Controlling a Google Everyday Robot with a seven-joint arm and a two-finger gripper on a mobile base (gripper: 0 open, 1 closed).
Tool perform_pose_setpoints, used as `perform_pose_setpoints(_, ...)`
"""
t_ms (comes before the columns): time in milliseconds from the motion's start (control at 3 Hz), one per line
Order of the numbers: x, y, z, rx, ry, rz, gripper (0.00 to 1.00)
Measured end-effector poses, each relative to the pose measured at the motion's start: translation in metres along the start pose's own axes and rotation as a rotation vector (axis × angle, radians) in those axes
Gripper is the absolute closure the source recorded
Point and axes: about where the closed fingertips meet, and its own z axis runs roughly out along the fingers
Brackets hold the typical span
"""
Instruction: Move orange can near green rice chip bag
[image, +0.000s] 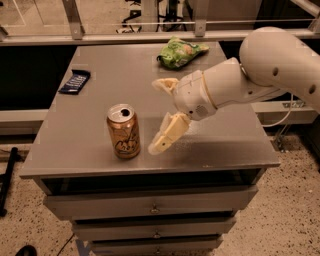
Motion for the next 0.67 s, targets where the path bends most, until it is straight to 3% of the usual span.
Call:
perform_pose_setpoints(333, -0.012, 0.003, 0.020, -0.051, -0.122, 0.036, 0.00)
perform_pose_setpoints(667, -0.017, 0.012, 0.035, -0.107, -0.203, 0.066, 0.00)
